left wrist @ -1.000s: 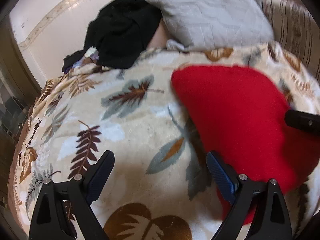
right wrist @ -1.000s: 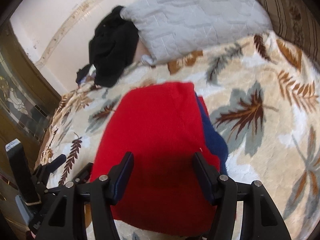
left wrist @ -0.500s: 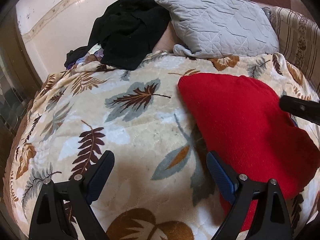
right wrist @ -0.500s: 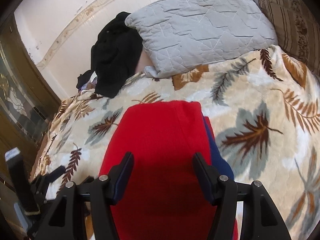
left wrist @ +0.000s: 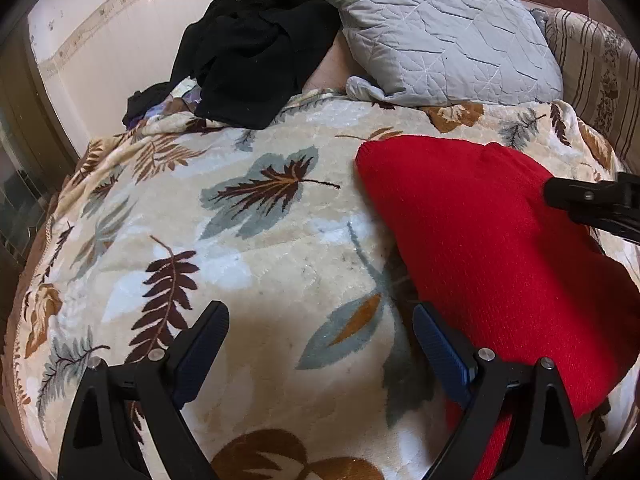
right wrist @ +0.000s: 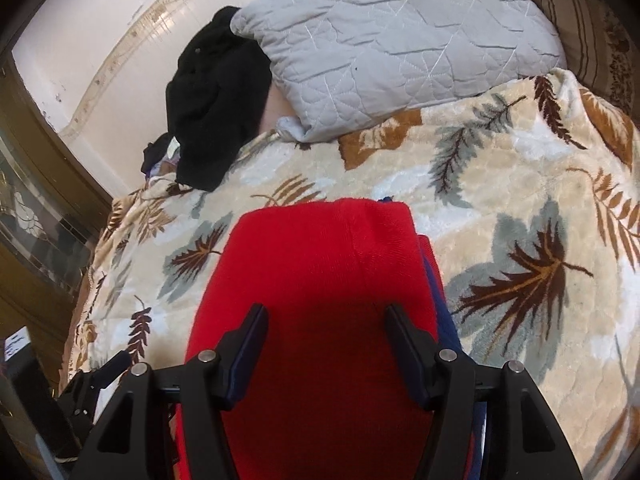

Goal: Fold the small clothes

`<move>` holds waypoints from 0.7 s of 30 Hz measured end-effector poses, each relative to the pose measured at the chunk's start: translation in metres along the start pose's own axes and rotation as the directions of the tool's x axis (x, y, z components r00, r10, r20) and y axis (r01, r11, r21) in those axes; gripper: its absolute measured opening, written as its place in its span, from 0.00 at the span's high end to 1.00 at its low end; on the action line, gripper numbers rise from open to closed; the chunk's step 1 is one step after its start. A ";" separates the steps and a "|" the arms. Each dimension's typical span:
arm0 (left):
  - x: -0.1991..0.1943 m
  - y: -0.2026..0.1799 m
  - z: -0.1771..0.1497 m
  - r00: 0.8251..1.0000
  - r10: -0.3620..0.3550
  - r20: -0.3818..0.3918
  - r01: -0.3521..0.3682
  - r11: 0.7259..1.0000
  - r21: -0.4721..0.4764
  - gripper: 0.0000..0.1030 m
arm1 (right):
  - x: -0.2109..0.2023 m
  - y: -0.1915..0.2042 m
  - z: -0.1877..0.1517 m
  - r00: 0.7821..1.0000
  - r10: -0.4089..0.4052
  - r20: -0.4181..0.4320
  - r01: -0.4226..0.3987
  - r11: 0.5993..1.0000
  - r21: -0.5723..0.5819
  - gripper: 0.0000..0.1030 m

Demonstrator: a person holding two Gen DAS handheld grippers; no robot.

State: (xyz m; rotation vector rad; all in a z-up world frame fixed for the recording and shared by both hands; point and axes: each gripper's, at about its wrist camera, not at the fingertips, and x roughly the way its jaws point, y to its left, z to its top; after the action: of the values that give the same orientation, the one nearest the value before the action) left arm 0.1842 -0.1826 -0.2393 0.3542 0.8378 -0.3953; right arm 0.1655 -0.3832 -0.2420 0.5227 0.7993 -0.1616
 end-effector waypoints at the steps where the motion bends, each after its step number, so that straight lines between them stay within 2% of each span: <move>1: -0.001 0.000 0.000 1.000 0.004 0.004 -0.004 1.000 0.002 0.09 | -0.005 0.000 -0.001 1.000 -0.001 0.007 0.001 1.000 -0.002 0.37; 4: -0.005 -0.001 0.000 1.000 0.007 0.017 -0.007 1.000 0.004 0.09 | -0.014 -0.002 -0.006 1.000 0.004 0.013 -0.004 1.000 -0.005 0.37; 7: -0.005 -0.004 -0.001 1.000 0.016 0.019 -0.016 1.000 0.017 0.09 | -0.008 -0.007 -0.012 0.999 0.008 -0.046 -0.008 1.000 0.007 0.37; 9: -0.003 -0.005 -0.001 1.000 0.014 0.011 -0.014 1.000 0.017 0.09 | -0.001 -0.008 -0.016 0.996 -0.017 -0.090 0.017 1.000 -0.001 0.37; 21: -0.022 -0.007 -0.006 0.998 0.037 0.041 -0.038 0.999 0.026 0.09 | -0.038 0.002 -0.025 0.998 0.040 -0.057 -0.042 0.999 -0.031 0.37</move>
State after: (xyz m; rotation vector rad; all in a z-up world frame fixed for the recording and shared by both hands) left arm 0.1639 -0.1811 -0.2275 0.3848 0.7858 -0.3778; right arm 0.1240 -0.3712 -0.2284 0.5145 0.8441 -0.0961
